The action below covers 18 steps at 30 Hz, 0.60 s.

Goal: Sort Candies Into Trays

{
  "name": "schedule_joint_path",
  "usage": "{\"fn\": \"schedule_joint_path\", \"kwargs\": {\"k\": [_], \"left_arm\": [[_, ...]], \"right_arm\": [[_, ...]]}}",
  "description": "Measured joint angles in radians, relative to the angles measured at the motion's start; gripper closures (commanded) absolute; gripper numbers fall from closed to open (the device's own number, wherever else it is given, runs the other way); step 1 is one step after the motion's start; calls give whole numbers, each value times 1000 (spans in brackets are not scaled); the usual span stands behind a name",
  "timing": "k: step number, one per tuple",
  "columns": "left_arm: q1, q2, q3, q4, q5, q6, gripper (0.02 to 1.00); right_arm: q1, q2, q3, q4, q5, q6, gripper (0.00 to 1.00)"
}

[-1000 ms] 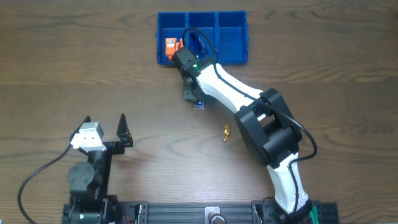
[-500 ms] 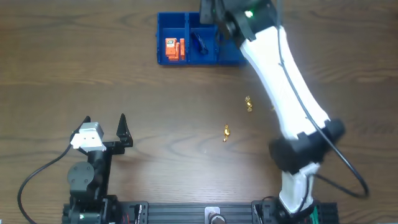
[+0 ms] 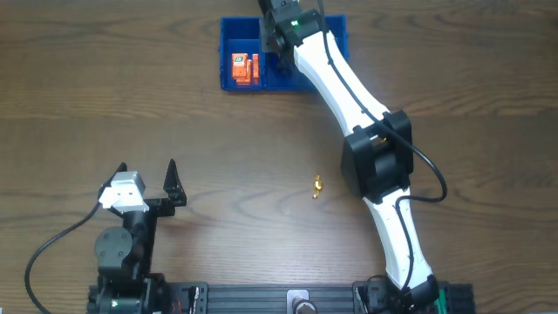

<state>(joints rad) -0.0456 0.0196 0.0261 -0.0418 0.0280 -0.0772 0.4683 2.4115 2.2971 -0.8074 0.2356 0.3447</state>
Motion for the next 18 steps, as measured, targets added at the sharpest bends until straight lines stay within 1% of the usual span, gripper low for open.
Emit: {"fn": "schedule_joint_path", "kwargs": {"k": [1, 5, 8, 11, 14, 15, 16, 17, 18], "left_arm": [[0, 0, 0, 0, 0, 0, 23], [0, 0, 0, 0, 0, 0, 20], [0, 0, 0, 0, 0, 0, 20], [0, 0, 0, 0, 0, 0, 20], [0, 0, 0, 0, 0, 0, 20], [0, -1, 0, 0, 0, 0, 23], [0, 0, 0, 0, 0, 0, 20], [0, 0, 0, 0, 0, 0, 20], [0, 0, 0, 0, 0, 0, 23]], "right_arm": [[0, 0, 0, 0, 0, 3, 150], [0, 0, 0, 8, 0, 0, 51], [-1, -25, 0, -65, 0, -1, 9], [-4, -120, -2, -198, -3, 0, 1], [-3, -309, -35, -340, -3, 4, 1], [-1, -414, -86, -380, -1, 10, 1], [3, -482, -140, -377, 0, 19, 1], [9, -549, -219, -364, 0, 31, 1], [17, -628, -348, -342, -8, 45, 1]]}}
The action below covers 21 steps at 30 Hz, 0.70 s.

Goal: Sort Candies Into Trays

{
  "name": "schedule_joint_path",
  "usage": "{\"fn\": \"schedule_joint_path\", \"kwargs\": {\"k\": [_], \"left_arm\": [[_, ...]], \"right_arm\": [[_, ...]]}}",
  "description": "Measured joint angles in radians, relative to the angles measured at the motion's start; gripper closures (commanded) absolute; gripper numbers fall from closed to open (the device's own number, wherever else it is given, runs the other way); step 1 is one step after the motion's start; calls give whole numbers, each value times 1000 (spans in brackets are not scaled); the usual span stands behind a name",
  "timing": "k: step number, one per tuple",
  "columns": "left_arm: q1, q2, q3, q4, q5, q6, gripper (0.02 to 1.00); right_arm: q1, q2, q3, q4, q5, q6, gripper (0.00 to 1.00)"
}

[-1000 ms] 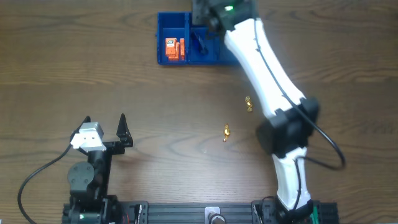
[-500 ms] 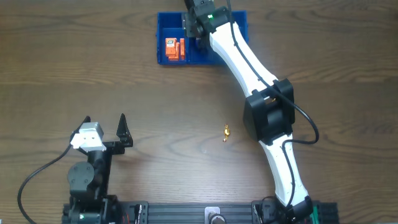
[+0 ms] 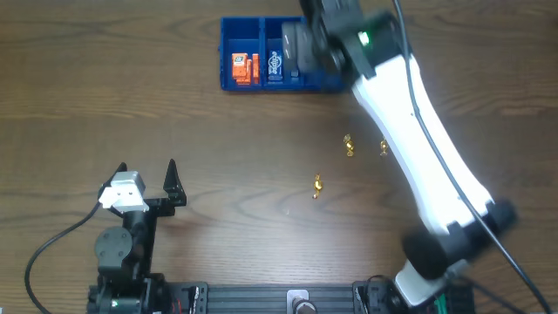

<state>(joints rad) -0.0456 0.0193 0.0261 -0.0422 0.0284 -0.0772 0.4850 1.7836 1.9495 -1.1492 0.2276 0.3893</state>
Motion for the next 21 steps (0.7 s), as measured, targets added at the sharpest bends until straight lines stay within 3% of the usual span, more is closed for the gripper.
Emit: {"fn": "schedule_joint_path", "kwargs": {"k": [1, 5, 9, 21], "left_arm": [[0, 0, 0, 0, 0, 0, 23], [0, -2, 1, -1, 0, 0, 23], [0, -2, 1, -2, 0, 0, 20], [0, -2, 1, -2, 0, 0, 20]], "right_arm": [[19, -107, -242, 61, -29, 29, 1], [49, -197, -655, 191, -127, 97, 1], [108, -207, -913, 302, -177, 185, 1], [122, -65, -988, 430, -200, 258, 23]]}}
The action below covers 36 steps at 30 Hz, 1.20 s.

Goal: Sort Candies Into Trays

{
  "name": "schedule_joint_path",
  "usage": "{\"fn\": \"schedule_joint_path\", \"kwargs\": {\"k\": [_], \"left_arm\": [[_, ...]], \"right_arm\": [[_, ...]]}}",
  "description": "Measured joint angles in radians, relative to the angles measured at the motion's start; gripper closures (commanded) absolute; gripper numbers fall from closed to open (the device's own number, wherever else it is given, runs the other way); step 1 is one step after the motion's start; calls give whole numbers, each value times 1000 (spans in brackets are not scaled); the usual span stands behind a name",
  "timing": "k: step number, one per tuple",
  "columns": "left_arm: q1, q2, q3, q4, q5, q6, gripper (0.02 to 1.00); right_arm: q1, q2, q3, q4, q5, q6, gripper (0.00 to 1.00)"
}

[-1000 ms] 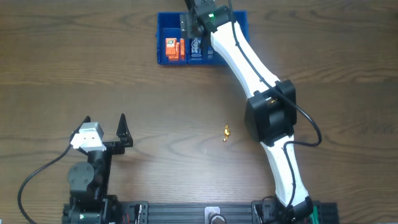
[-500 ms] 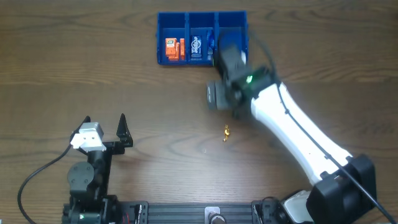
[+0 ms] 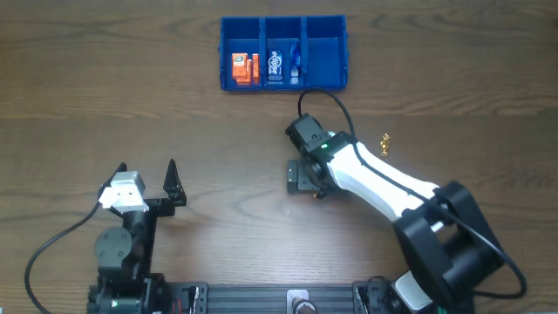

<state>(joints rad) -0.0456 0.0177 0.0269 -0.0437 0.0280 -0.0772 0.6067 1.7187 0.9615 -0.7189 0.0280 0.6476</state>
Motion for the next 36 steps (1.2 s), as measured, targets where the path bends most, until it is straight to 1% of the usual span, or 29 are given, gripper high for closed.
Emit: {"fn": "schedule_joint_path", "kwargs": {"k": [2, 3, 5, 8, 9, 10, 12, 13, 16, 19, 21, 29, 30, 31, 32, 35, 36], "left_arm": [[0, 0, 0, 0, 0, 0, 20], [0, 0, 0, 0, 0, 0, 23], [0, 0, 0, 0, 0, 0, 23], [0, 0, 0, 0, 0, 0, 23], [0, 0, 0, 0, 0, 0, 20], [0, 0, 0, 0, 0, 0, 20], [0, 0, 0, 0, 0, 0, 20], [0, 0, 0, 0, 0, 0, 20], [0, 0, 0, 0, 0, 0, 23], [0, 0, 0, 0, 0, 0, 20], [0, 0, 0, 0, 0, 0, 20], [0, 0, 0, 0, 0, 0, 20], [0, 0, 0, 0, 0, 0, 20], [0, 0, 0, 0, 0, 0, 23], [0, 0, 0, -1, 1, 0, 20], [0, 0, 0, 0, 1, 0, 23], [0, 0, 0, 0, 0, 0, 20]], "right_arm": [[0, 15, 0, 5, -2, 1, 84], [0, 18, 0, 4, -3, 4, 141], [0, 20, 0, 2, -3, 8, 222], [0, 28, 0, 2, -3, 14, 288], [0, 33, 0, 1, -2, 15, 340], [0, 34, 0, 2, -2, 16, 369], [0, 34, 0, 2, 0, 22, 478], [0, 34, 0, 3, 0, 25, 505], [0, 34, 0, 2, 1, 28, 542], [0, 34, 0, 3, 1, 32, 649], [0, 34, 0, 3, 0, 34, 700], [0, 29, 0, 6, 3, 33, 781], [0, -16, 1, -22, 23, 33, 783], [0, -51, 28, -89, 42, 29, 783], [0, -88, 66, -137, 59, 23, 783], [-10, -171, 353, -258, 145, -32, 783], [-29, -168, 441, -272, 156, -59, 783]]}}
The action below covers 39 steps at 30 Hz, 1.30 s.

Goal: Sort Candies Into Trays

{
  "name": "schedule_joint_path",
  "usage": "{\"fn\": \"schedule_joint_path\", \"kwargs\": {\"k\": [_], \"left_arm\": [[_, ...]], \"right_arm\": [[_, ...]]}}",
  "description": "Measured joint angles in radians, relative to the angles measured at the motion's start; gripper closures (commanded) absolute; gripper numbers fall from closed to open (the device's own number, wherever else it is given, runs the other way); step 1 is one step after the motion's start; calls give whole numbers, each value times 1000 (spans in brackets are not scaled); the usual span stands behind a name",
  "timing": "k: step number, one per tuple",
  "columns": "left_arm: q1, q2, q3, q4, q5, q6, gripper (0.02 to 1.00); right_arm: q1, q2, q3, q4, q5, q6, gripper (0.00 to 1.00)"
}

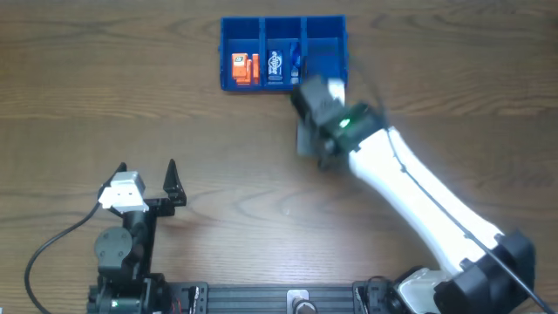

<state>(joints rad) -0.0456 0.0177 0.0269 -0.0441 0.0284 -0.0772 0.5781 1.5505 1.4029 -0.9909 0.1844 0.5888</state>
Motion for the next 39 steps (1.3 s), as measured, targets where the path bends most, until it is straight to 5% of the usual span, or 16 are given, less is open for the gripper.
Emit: {"fn": "schedule_joint_path", "kwargs": {"k": [7, 16, 17, 18, 20, 22, 26, 31, 39], "left_arm": [[0, 0, 0, 0, 0, 0, 20], [0, 0, 0, 0, 0, 0, 20], [0, 0, 0, 0, 0, 0, 20], [0, 0, 0, 0, 0, 0, 20], [0, 0, 0, 0, 0, 0, 20], [0, 0, 0, 0, 0, 0, 23], [0, 0, 0, 0, 0, 0, 23], [0, 0, 0, 0, 0, 0, 20], [0, 0, 0, 0, 0, 0, 20]], "right_arm": [[-235, 369, 652, 63, 78, -208, 785], [-274, 725, 716, 113, 37, -265, 766], [-275, 725, 716, 122, 32, -266, 654], [-276, 725, 718, 132, 29, -266, 373], [-276, 725, 718, 140, 24, -271, 198], [-275, 725, 718, 143, 21, -275, 108], [-275, 716, 718, 98, 13, -284, 99], [-275, 524, 619, 3, 8, -317, 99], [-303, 308, -26, 173, -85, -311, 119]]}}
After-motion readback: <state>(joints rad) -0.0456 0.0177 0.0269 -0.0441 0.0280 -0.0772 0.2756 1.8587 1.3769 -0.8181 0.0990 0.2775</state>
